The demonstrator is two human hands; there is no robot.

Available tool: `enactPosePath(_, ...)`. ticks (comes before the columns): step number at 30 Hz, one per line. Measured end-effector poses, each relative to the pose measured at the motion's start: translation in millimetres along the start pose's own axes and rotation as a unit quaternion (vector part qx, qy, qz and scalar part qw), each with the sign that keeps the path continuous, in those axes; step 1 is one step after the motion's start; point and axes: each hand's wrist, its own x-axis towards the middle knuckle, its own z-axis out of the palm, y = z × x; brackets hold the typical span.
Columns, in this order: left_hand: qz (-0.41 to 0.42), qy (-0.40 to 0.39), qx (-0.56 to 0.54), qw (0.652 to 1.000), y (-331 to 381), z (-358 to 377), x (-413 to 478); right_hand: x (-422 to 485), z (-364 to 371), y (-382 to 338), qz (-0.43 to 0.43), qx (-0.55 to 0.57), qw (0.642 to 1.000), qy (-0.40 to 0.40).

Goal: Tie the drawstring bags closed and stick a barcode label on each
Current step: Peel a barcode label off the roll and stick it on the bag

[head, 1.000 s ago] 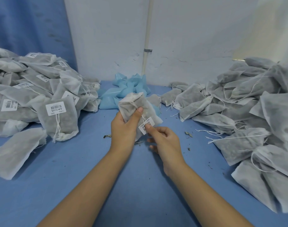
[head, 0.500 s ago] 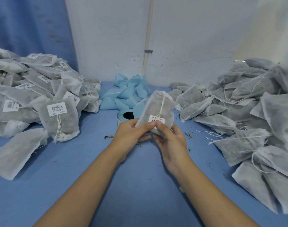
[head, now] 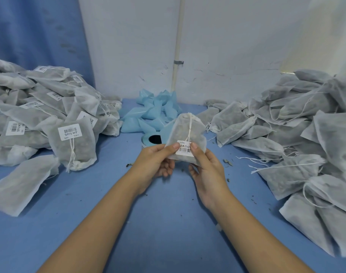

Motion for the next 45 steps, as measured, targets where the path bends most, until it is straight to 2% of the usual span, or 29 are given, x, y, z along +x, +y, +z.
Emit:
enactPosePath(2, 0.03, 0.05, -0.086, 0.995, 5, 2, 2, 0, 1, 1, 0.011, -0.007, 1.0, 0.001)
enactPosePath(4, 0.105, 0.082, -0.228, 0.965, 16, -1, 5, 1, 0, 2, 0.017, -0.007, 1.0, 0.0)
enactPosePath(7, 0.178, 0.06, -0.372, 0.909, 31, -11, 9, 3, -2, 3, 0.023, -0.009, 1.0, -0.003)
enactPosePath(9, 0.173, 0.035, -0.392, 0.903, 35, -14, 8, 5, -4, 5, 0.027, -0.006, 1.0, 0.003)
enactPosePath(15, 0.12, -0.01, -0.25, 0.961, 27, 1, 4, 8, -6, 7, 0.016, 0.022, 0.999, 0.019)
enactPosePath(19, 0.096, -0.012, -0.126, 0.987, 22, 11, 2, 19, -12, 0, -0.017, 0.013, 0.997, 0.079)
enactPosePath(22, 0.076, -0.005, -0.095, 0.993, 19, 17, 5, 35, -22, -12, -0.037, -0.014, 0.992, 0.118)
enactPosePath(26, 0.062, 0.011, -0.055, 0.997, 17, 25, 13, 60, -37, -28, -0.01, -0.008, 0.99, 0.142)
enactPosePath(33, 0.04, 0.037, -0.048, 0.997, 15, 39, 27, 92, -50, -43, 0.023, -0.056, 0.988, 0.139)
enactPosePath(38, 0.034, 0.042, -0.037, 0.998, 7, 43, 27, 92, -54, -44, 0.023, -0.028, 0.988, 0.151)
enactPosePath(45, 0.029, 0.052, 0.002, 0.998, 1, 43, 16, 60, -37, -39, -0.015, -0.003, 0.993, 0.118)
